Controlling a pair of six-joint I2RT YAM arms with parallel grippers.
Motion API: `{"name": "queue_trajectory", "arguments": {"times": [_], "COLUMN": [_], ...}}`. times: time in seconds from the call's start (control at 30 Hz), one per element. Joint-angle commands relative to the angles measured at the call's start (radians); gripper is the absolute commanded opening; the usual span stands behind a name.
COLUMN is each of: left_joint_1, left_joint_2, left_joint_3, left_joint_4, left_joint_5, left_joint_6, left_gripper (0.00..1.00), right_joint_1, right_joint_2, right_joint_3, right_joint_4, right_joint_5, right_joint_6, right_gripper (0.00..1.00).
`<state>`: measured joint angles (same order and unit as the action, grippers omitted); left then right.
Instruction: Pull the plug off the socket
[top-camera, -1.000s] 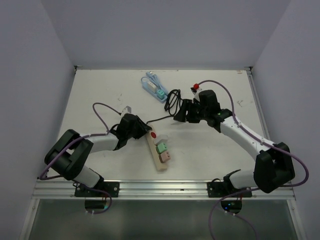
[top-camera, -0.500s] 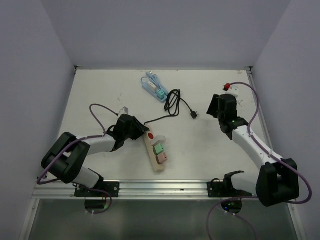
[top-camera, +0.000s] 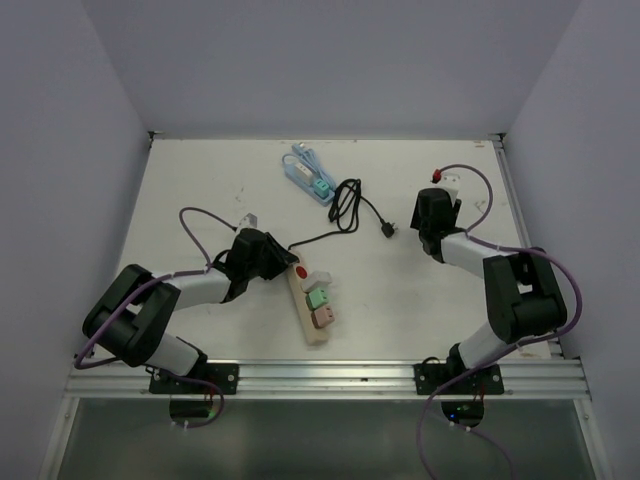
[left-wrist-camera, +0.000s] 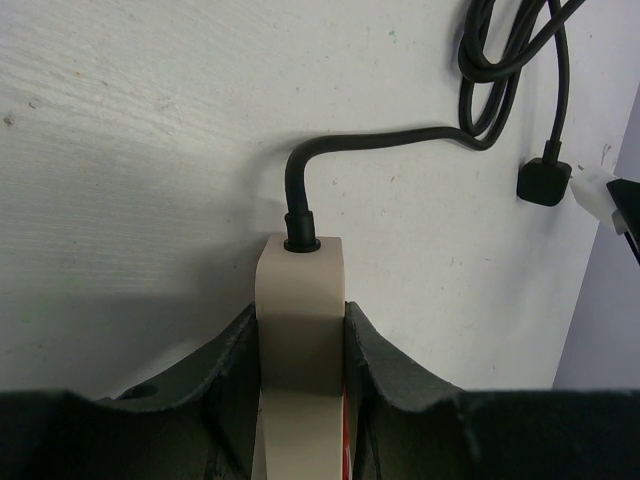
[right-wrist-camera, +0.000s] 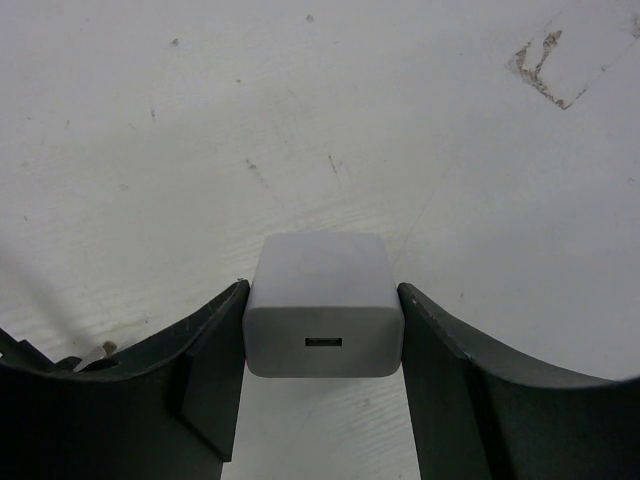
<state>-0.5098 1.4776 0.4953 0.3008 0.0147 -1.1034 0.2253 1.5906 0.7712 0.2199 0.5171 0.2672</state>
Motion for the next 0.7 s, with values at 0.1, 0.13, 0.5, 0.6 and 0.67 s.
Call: {"name": "queue_trajectory", "arguments": {"times": [0.1, 0.13, 0.5, 0.6, 0.67], "left_joint_1": [0.014, 0.014, 0.016, 0.016, 0.016], "left_joint_2": [0.032, 0.032, 0.009, -0.003, -0.011], "left_joint_3": [-0.04, -0.04, -0.061, -0.069, -0.072], "left_joint_4": [-0.103, -0.103, -0.103, -0.104, -0.106], "left_joint_5": [-0.021, -0.019, -0.002, -0.005, -0.009], "left_joint_6": [0.062, 0.06, 0.045, 0.043, 0.042], "left_gripper": [0.0, 0.0, 0.0, 0.0, 0.0], "right_joint_1": [-0.014, -0.014, -0.018, -0.018, -0.018], "right_joint_2": [-0.027, -0.03, -0.093, -0.132, -0.147], "right_joint_3": [0.08, 0.082, 0.056, 0.027, 0.014], "right_joint_4": [-0.094, -0.115, -0.363, -0.384, -0.402], "right_joint_5": [-0.028, -0.029, -0.078, -0.101, -0.124], "right_joint_6": [0.004, 0.007, 0.036, 0.05, 0.061], "right_gripper": [0.19, 0.2, 0.49, 0.62, 0.7]}}
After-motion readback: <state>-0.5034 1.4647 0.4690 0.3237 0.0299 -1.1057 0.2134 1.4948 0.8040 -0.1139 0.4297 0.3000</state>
